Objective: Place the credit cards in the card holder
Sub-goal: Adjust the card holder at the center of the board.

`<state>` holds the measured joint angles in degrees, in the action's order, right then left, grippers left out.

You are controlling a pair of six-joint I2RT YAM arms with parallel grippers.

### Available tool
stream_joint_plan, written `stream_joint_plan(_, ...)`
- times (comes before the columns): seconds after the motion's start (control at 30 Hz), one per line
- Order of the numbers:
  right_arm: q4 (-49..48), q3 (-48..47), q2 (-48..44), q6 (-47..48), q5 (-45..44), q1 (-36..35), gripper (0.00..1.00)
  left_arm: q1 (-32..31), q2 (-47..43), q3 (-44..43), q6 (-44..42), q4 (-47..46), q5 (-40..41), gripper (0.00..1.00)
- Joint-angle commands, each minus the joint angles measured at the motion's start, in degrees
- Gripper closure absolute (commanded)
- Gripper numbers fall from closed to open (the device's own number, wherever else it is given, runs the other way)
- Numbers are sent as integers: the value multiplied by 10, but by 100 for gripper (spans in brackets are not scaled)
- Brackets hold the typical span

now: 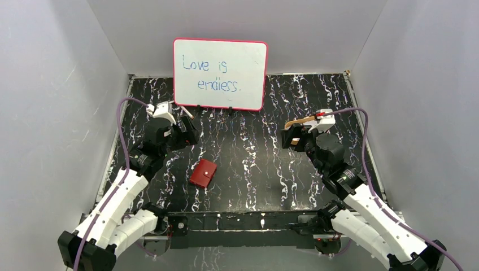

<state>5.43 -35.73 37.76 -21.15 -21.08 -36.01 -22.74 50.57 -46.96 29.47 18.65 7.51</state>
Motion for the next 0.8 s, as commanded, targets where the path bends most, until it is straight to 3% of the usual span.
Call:
stream_joint_plan(0.0, 1, -38, 22, 27, 5, 1, 1, -1, -23, -1, -9, 19, 32, 9)
stream_joint_plan(0.1, 37, -69, 47, 39, 46, 1, 1, -2, -32, 2, -8, 19, 31, 7)
stream_joint_plan(0.23, 79, -122, 75, 57, 178, 0, 1, -2, -45, 2, -6, 18, 31, 7)
stream_joint_plan(0.37, 121, -163, 118, 20, 223, -15, 1, -1, -89, 25, -15, -11, 30, 9)
stream_joint_plan(0.47, 118, -163, 145, -18, 222, -55, 2, -2, -120, 44, -17, -26, 43, 9)
stream_joint_plan(0.77, -42, -98, 265, -181, 134, -238, 5, -2, -130, 50, -18, -21, 80, 11)
